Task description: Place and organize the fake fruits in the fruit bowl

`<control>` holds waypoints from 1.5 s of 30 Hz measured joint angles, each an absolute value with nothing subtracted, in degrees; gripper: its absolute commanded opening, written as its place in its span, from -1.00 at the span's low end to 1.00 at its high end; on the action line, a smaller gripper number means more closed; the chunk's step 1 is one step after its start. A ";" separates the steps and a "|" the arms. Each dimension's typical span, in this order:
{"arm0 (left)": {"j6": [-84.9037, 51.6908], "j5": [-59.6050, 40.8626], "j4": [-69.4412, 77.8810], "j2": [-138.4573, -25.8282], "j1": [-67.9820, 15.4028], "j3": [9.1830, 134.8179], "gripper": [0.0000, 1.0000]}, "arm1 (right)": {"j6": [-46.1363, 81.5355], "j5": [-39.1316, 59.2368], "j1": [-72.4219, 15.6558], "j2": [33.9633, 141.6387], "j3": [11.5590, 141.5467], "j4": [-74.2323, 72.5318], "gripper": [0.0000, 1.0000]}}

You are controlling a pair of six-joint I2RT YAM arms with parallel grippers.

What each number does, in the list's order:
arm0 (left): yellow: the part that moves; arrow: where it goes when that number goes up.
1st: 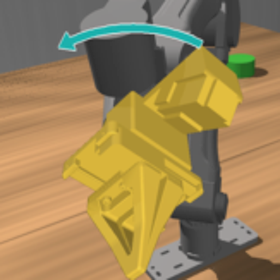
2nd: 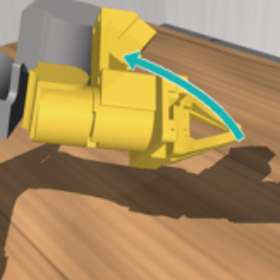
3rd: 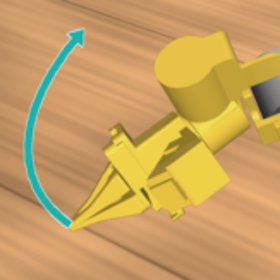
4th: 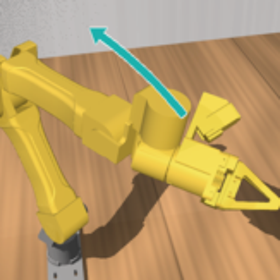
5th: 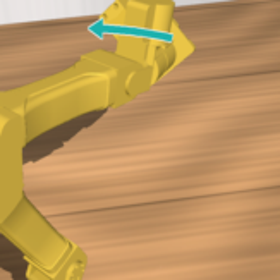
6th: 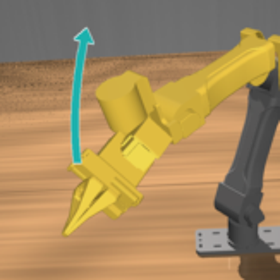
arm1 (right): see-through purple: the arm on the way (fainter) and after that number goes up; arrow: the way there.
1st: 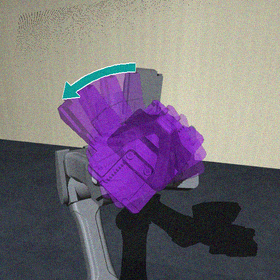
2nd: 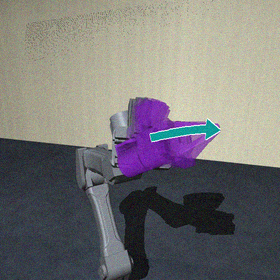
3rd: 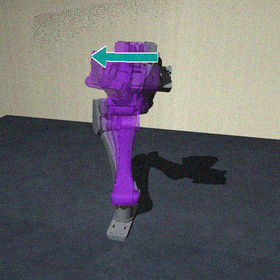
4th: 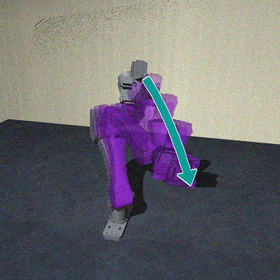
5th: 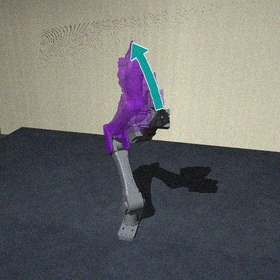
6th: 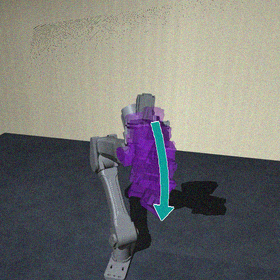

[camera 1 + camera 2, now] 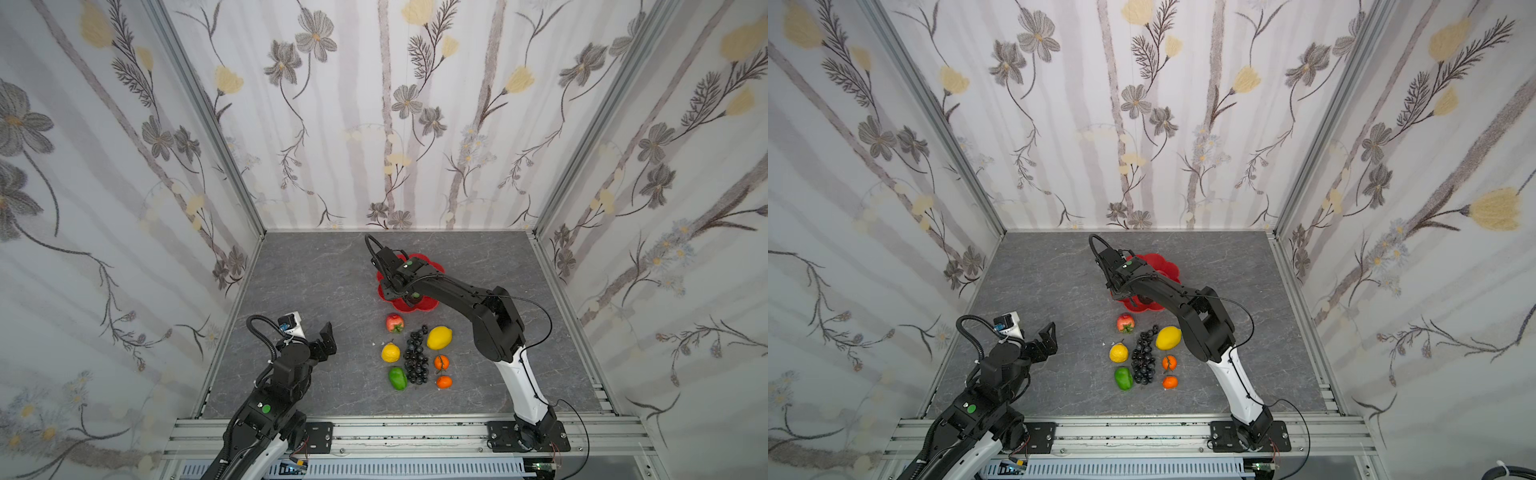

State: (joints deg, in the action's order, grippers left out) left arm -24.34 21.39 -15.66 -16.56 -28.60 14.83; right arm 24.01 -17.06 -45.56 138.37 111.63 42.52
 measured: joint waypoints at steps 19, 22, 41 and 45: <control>-24.18 21.47 -15.64 -16.43 -28.62 14.83 0.94 | 24.58 -17.08 -45.65 138.61 111.74 43.53 0.14; -24.18 21.80 -15.64 -16.43 -28.62 14.83 0.94 | 24.60 -17.12 -45.67 138.56 111.74 43.64 0.16; -24.01 22.48 -15.44 -17.61 -28.62 14.76 0.94 | 24.43 -18.57 -46.52 134.30 110.48 43.90 0.24; -24.01 22.24 -14.37 -20.16 -28.62 14.76 0.94 | 24.38 -18.48 -46.81 128.29 105.89 43.38 0.25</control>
